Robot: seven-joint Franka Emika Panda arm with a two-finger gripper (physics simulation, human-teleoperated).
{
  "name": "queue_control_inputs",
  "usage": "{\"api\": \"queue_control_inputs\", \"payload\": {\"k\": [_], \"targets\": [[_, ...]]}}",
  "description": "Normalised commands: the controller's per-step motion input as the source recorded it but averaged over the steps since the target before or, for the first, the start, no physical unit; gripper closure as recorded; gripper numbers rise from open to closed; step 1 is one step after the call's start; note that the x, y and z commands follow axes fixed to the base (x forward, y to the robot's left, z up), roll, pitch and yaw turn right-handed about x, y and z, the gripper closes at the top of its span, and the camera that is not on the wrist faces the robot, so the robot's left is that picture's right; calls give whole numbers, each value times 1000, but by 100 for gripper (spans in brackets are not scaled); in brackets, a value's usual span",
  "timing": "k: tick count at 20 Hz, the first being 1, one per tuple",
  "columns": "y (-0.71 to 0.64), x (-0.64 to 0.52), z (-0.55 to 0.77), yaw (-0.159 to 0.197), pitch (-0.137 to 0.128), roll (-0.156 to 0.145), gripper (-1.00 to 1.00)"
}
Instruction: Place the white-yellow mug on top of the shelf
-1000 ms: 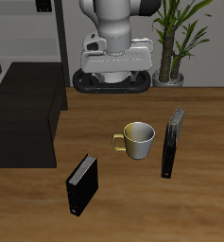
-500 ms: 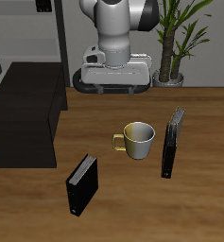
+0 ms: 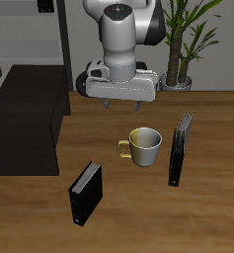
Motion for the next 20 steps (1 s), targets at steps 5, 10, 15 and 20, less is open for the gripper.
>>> {"api": "queue_control_inputs", "payload": {"k": [5,10,15,20], "targets": [[-3,59,-199,-26,26,-4,-100],[29,45,-246,-22,26,14,-100],[67,-36,-195,-23,12,14,-100],[57,-8,-236,-32,18,20,-100]]}}
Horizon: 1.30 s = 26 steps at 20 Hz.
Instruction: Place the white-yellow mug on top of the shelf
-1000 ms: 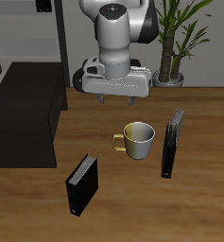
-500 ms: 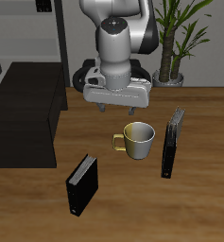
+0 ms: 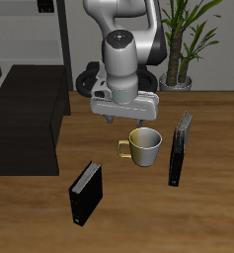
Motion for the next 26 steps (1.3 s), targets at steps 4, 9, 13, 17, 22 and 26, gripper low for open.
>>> {"api": "queue_control_inputs", "payload": {"k": [4,9,13,17,22,26], "targets": [[4,-27,-196,-36,29,4,-100],[104,-36,-333,2,43,26,-100],[74,33,-366,-34,80,34,-100],[20,11,-147,-8,28,18,-100],[-13,31,-87,-26,29,17,100],[-24,7,102,-4,-13,5,100]]}}
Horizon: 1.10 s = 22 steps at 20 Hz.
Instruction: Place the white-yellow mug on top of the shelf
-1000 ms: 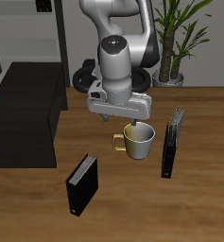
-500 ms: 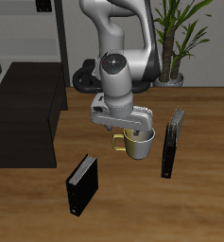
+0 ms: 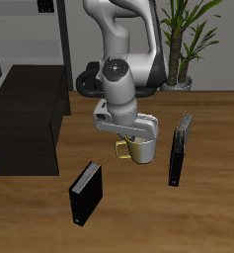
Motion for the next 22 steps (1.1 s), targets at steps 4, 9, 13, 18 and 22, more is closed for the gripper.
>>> {"api": "queue_control_inputs", "payload": {"k": [4,9,13,18,22], "targets": [[-12,-8,139,-2,-17,10,100],[-25,30,216,15,-24,3,100],[-74,-35,398,13,-32,-2,100],[-82,-64,546,-4,-19,30,100],[-133,-83,547,-16,6,35,100]]}}
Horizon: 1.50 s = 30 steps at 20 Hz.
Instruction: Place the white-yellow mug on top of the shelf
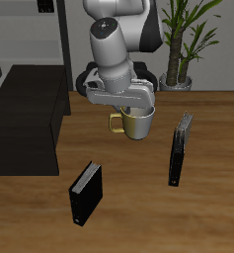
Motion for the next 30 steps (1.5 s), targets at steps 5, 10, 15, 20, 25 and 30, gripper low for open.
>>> {"api": "queue_control_inputs", "payload": {"k": [5,10,15,20,25,30], "targets": [[-165,-87,486,-20,-2,13,100],[-207,-83,593,-22,-23,11,100],[-150,-108,545,15,-49,9,100],[-112,-72,428,19,-24,14,100],[-233,-12,311,45,-5,38,100],[-467,92,288,-21,-9,-46,100]]}}
